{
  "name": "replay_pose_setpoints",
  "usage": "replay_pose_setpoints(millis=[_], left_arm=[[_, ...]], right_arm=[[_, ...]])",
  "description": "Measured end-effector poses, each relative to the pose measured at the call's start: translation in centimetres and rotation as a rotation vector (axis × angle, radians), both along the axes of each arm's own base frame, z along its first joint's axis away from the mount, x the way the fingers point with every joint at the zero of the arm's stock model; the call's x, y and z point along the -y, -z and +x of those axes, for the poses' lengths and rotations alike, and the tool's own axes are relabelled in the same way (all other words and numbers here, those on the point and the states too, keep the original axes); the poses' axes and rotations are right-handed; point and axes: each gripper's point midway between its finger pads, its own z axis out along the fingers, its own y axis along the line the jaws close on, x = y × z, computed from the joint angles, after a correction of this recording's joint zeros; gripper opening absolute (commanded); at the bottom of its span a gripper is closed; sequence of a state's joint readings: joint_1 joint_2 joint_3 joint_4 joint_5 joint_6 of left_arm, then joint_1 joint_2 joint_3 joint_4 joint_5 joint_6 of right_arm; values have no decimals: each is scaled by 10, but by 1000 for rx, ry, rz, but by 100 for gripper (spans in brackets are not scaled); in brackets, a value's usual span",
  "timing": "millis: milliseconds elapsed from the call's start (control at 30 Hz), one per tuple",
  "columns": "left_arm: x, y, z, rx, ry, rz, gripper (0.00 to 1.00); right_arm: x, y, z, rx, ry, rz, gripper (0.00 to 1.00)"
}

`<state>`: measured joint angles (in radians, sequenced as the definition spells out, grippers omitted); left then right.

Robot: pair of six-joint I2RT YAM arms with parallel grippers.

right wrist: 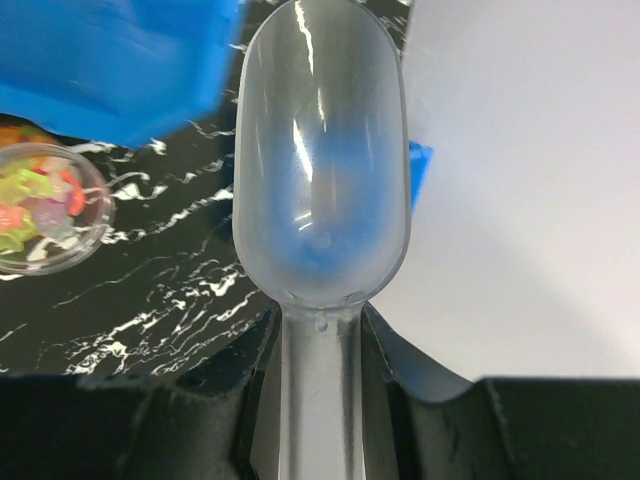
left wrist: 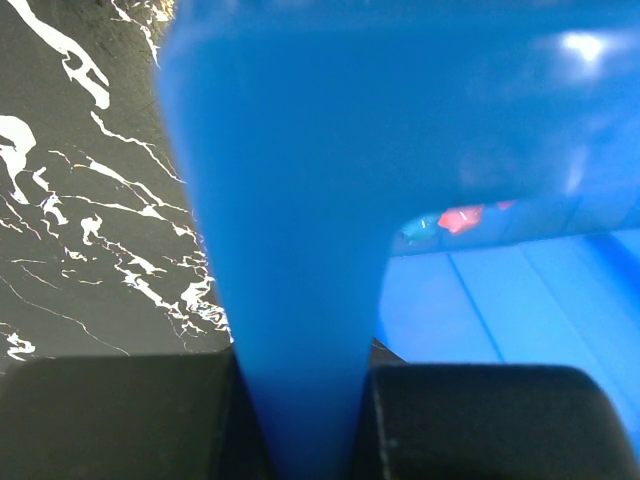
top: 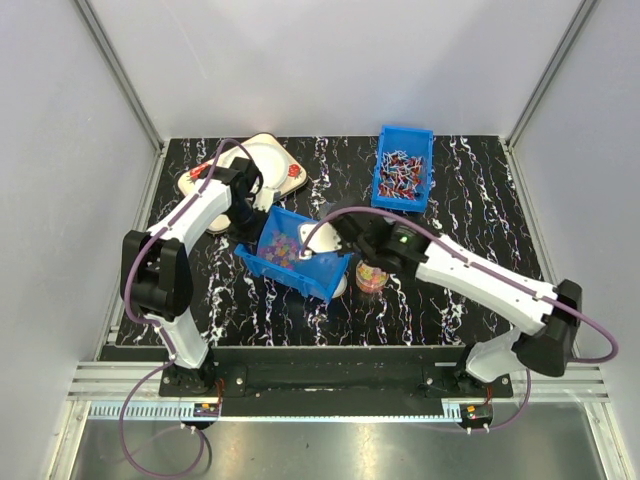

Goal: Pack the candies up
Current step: Scoop the fake candies from the storage box.

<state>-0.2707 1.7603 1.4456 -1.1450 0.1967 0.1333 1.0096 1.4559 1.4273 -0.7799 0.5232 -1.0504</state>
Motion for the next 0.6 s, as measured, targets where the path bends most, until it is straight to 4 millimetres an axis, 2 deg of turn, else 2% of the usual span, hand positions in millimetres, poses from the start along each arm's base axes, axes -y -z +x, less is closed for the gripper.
replay_pose_setpoints(millis=[133,233,333,467,600], left_arm=[[0,0,0,0,0,0,0],[0,0,0,1,0,0,0],[0,0,0,1,0,0,0],[0,0,1,3,0,-1,0],[0,0,1,3,0,-1,0]], right_arm=[[24,-27,11,62,64,73,0],[41,-28,14,88,103,83,0],[53,-7,10,68,115,35,0],[66,33,0,-10,116,-68,0],[77,48,-10,-73,125,-115,0]])
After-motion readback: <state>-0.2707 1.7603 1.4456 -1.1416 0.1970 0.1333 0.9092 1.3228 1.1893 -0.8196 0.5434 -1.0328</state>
